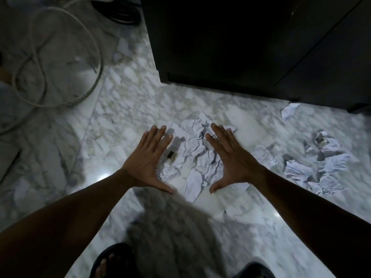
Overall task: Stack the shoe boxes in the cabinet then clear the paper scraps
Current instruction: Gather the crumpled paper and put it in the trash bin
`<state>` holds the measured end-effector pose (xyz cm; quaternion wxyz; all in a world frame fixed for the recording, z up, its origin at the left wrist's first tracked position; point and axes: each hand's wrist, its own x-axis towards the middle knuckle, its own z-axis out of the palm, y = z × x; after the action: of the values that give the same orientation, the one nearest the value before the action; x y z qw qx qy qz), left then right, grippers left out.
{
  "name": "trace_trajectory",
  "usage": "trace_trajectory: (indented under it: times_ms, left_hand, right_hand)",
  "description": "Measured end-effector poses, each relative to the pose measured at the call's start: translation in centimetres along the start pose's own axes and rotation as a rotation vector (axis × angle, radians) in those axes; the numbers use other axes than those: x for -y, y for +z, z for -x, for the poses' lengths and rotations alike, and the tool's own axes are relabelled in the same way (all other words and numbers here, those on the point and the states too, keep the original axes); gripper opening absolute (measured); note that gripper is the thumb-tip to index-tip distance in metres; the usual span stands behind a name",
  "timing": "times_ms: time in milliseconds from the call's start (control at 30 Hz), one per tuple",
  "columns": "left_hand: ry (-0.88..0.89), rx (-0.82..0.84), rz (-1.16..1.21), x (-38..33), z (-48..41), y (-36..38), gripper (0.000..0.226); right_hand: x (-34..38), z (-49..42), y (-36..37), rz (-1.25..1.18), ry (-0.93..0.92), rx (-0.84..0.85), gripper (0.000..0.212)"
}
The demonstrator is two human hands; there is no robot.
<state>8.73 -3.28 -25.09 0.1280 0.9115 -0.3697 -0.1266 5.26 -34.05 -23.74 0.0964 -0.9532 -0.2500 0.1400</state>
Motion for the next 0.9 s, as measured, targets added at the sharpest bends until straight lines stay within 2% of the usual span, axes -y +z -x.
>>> trace_trajectory:
  times_ms: [133,267,400,567,733,800,900]
  left_hand:
    - [0.068,0.007,-0.015,-1.2,-2.5,0.5,0.150]
    - [0.037,-0.007,-0.062,-1.6,-3.3,1.1,0.134]
    - [0.026,-0.107,-0.040,-1.3,-3.5,1.9,0.108]
    - [0.113,-0.258,0.015,-1.2,-3.9,2.4,0.073]
    - [0.143,-0.212,-0.027,-0.7,-3.5,2.7,0.068]
    - [0.154,-0.204,-0.038,-0.4,-3.4,3.0,0.066]
    - [0.173,-0.244,-0.017,-0.3,-3.4,3.1,0.057]
  right_hand:
    - [1.5,-1.2,0.7,-0.016,0.018,-0.053,0.157]
    - [1.7,-1.8,1.3,-0.059,0.071,-0.074,0.157]
    - [1.7,-1.9,1.9,-0.115,0.125,-0.135,0.147]
    - [1.9,-2.0,2.2,-0.164,0.125,-0.264,0.130]
    - [2.1,-2.6,1.6,-0.030,0.139,-0.203,0.131]
    - [2.2,-2.6,1.4,-0.003,0.140,-0.191,0.123]
    - [2.1,-2.7,1.6,-0.023,0.112,-0.270,0.098]
